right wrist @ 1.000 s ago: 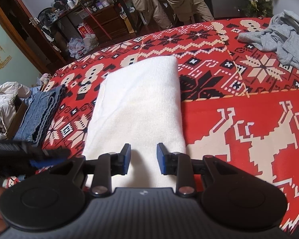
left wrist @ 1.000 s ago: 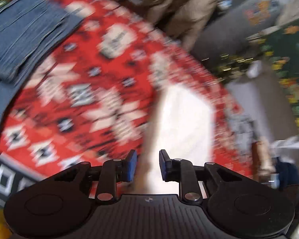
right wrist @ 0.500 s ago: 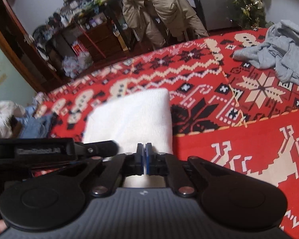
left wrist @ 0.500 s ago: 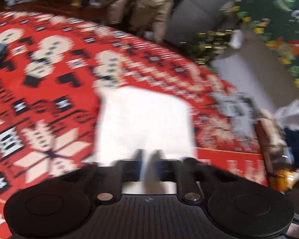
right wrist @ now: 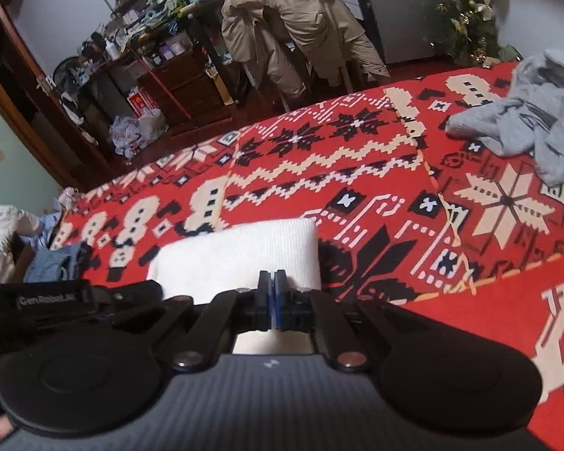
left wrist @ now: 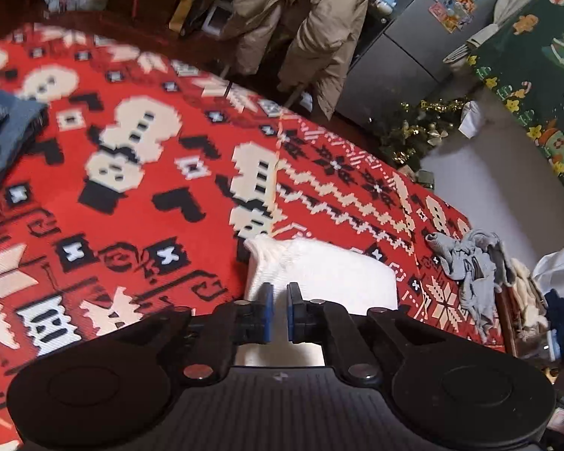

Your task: Fold clothes

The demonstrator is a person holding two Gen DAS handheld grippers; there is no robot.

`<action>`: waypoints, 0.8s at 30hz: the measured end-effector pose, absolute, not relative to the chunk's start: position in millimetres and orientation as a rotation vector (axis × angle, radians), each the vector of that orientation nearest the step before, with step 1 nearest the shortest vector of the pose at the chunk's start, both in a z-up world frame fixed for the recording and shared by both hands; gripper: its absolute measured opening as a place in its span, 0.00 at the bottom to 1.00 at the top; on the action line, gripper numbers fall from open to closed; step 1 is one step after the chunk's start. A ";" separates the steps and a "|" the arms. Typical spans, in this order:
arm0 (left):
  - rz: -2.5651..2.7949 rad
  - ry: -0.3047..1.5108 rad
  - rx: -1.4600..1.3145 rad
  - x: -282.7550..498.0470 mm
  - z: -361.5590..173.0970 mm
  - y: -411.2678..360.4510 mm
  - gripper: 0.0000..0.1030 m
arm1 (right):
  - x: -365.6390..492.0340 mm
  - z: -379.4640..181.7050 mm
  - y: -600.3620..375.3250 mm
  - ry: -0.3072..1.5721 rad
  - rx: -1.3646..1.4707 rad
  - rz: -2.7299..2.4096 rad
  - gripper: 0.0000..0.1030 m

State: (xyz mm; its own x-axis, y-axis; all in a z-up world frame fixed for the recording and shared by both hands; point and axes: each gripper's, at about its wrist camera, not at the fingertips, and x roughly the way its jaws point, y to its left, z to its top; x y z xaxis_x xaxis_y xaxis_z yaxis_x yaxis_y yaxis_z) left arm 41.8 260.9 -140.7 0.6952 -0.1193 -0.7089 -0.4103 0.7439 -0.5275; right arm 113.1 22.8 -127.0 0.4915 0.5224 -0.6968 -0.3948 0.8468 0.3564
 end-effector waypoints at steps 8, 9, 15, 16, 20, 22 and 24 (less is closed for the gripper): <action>0.109 0.736 -0.991 33.9 -151.7 300.4 0.06 | 123.5 -107.1 53.4 0.889 0.153 0.675 0.06; 0.115 0.733 -1.008 33.6 -152.1 303.7 0.06 | 125.3 -108.9 63.7 0.899 0.146 0.693 0.06; 0.100 0.712 -1.077 31.5 -154.6 316.1 0.06 | 137.3 -133.3 114.3 0.927 0.113 0.690 0.05; 0.087 0.709 -1.074 32.0 -154.3 315.4 0.06 | 140.1 -133.8 116.9 0.934 0.116 0.685 0.05; -0.046 0.710 -1.058 38.7 -151.3 305.8 0.06 | 141.2 -114.7 95.3 0.915 0.141 0.662 0.07; -0.084 0.717 -1.025 42.6 -149.3 296.3 0.09 | 135.6 -106.4 74.0 0.885 0.126 0.623 0.07; -0.085 0.743 -0.986 46.7 -150.0 286.1 0.12 | 133.5 -104.8 53.0 0.873 0.111 0.571 0.08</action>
